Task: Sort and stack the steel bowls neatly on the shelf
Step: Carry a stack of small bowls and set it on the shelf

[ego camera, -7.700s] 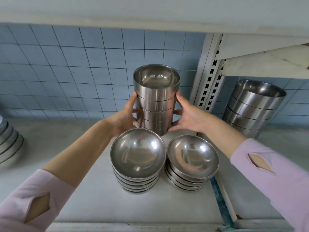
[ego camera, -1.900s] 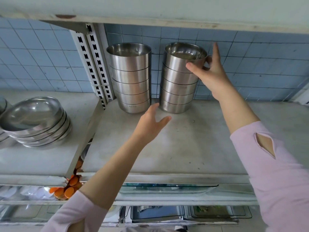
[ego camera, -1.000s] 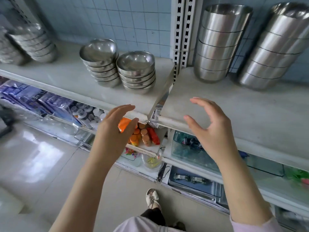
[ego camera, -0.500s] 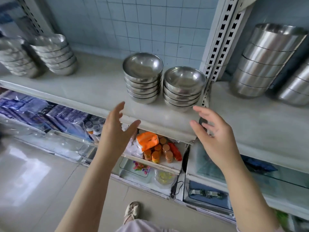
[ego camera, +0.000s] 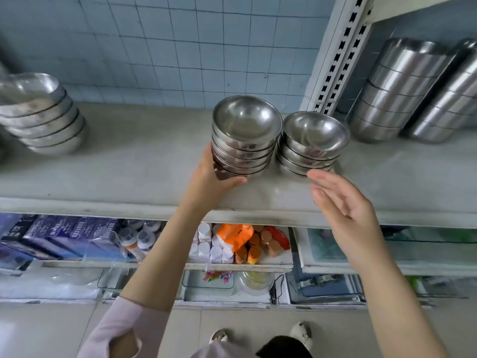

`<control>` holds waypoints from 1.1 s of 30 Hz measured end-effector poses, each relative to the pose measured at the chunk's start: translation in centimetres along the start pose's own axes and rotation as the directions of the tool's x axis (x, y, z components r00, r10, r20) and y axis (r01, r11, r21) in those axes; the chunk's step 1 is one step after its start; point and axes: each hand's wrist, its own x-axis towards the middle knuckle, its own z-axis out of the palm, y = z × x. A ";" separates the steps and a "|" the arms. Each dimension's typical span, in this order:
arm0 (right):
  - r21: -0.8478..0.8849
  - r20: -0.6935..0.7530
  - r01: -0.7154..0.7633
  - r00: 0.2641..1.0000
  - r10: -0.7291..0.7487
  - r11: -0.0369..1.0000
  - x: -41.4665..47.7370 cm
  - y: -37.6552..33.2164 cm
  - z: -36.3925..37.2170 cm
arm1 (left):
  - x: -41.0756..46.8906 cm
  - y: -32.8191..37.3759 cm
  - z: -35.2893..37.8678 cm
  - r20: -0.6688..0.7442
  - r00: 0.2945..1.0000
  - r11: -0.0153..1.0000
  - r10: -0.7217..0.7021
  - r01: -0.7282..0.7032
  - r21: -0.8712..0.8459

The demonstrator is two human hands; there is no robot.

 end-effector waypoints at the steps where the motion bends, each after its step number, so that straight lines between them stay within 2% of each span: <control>1: -0.008 -0.003 -0.004 1.000 0.004 1.000 0.1 -0.1 0.1 | 0.1 -0.1 -0.1 0.004 1.000 1.000 0.020 -0.020 -0.009; 7: 0.008 0.067 -0.069 0.995 0.069 0.998 1.7 -0.8 2.1 | -1.4 -1.4 -3.1 0.168 0.986 0.999 0.021 -0.015 -0.040; 11: 0.087 0.161 -0.179 0.973 0.164 0.980 3.3 -1.4 5.2 | -2.5 -1.7 -4.8 0.225 0.974 0.999 0.001 -0.008 0.031; 14: 0.125 0.197 -0.180 0.968 0.153 0.976 4.4 -1.7 7.2 | -2.8 -1.9 -5.1 0.223 0.975 1.000 0.010 -0.014 0.020; 21: 0.232 0.203 -0.200 0.967 0.153 0.952 4.3 -2.0 8.6 | -4.0 -2.0 -4.7 0.213 0.976 0.989 0.056 -0.026 -0.142; 29: 0.227 0.119 -0.094 0.991 0.068 0.969 1.5 -4.0 5.7 | -7.9 1.9 -5.1 0.139 0.976 0.969 0.168 -0.138 -0.206; 33: 0.217 0.134 -0.032 0.991 0.003 0.976 0.0 -5.1 2.5 | -9.4 4.3 -3.8 0.134 0.966 0.957 0.223 -0.191 -0.218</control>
